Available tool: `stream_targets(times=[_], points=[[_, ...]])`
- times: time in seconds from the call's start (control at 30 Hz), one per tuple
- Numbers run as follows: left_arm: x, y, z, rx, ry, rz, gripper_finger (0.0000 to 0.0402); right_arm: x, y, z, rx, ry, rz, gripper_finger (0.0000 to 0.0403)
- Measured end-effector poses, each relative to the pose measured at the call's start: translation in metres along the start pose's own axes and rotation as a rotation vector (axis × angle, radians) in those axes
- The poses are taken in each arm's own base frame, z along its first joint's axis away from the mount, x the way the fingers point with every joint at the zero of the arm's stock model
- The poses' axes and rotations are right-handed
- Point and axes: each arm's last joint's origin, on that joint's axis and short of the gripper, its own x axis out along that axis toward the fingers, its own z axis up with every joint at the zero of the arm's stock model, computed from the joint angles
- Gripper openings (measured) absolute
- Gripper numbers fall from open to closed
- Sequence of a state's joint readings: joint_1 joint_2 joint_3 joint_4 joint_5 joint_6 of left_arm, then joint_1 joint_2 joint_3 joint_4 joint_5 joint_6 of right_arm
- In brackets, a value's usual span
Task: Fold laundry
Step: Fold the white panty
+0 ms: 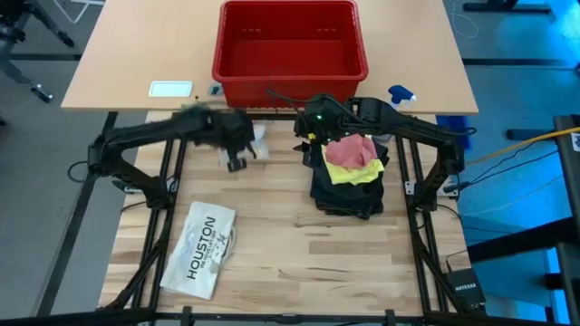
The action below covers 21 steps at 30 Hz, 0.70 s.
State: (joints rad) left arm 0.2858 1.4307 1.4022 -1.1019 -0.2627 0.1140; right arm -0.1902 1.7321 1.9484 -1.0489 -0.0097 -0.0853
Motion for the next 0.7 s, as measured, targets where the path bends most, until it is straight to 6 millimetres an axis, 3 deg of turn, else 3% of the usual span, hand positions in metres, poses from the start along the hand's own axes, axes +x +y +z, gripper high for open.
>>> stream_targets(times=[0.17, 0.37, 0.53, 0.7], points=[[0.036, -0.056, -0.022, 0.057, 0.063, -0.254, 0.0000, 0.000, 0.000, 0.000, -0.022, 0.003, 0.009, 0.0181], [0.046, -0.111, -0.035, 0.118, 0.002, -0.545, 0.0000, 0.001, 0.002, -0.003, -0.049, 0.027, 0.053, 0.0181], [0.048, -0.127, -0.039, 0.101, 0.002, -0.820, 0.0000, 0.016, 0.003, -0.006, -0.047, 0.017, 0.101, 0.0181], [0.050, -0.122, -0.038, 0.079, -0.001, -0.814, 0.0000, 0.040, 0.005, -0.020, -0.009, 0.053, 0.148, 0.0181]])
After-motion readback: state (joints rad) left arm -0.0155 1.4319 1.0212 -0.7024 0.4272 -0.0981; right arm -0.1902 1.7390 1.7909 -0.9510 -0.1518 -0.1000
